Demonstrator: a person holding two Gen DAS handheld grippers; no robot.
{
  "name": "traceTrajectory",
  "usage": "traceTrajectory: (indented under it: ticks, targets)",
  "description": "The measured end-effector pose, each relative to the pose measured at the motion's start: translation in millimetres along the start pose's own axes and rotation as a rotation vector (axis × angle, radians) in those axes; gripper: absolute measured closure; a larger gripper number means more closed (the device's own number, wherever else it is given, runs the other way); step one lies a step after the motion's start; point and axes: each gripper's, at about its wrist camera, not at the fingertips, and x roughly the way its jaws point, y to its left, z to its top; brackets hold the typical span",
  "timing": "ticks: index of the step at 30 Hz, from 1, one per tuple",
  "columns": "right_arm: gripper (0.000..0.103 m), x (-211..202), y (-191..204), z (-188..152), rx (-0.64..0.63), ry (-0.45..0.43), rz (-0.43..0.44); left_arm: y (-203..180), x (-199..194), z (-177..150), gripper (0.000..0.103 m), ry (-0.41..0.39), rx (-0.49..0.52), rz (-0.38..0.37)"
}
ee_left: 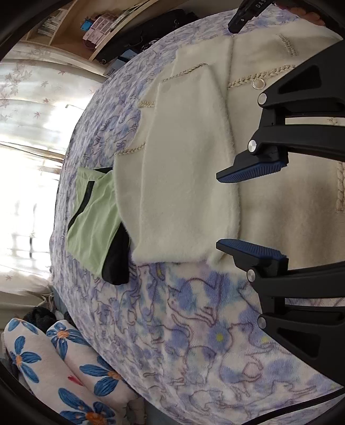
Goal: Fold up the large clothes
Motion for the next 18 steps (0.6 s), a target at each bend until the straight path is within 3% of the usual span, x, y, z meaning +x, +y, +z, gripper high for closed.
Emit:
traceTrajectory:
  ticks: [5,14,18]
  targets:
    - [0.077,-29,-8,-18,0.002,-0.027,-0.001,4,-39,-16,0.060,-0.039,0.020,0.023]
    - [0.077,-70,-42,-63,0.014,-0.045,-0.016,19,-92,-60,0.059,-0.038,0.054,0.046]
    - [0.077,-79,-59,-82,0.018,-0.035,-0.027,25,-102,-83,0.054,-0.023,0.074,0.045]
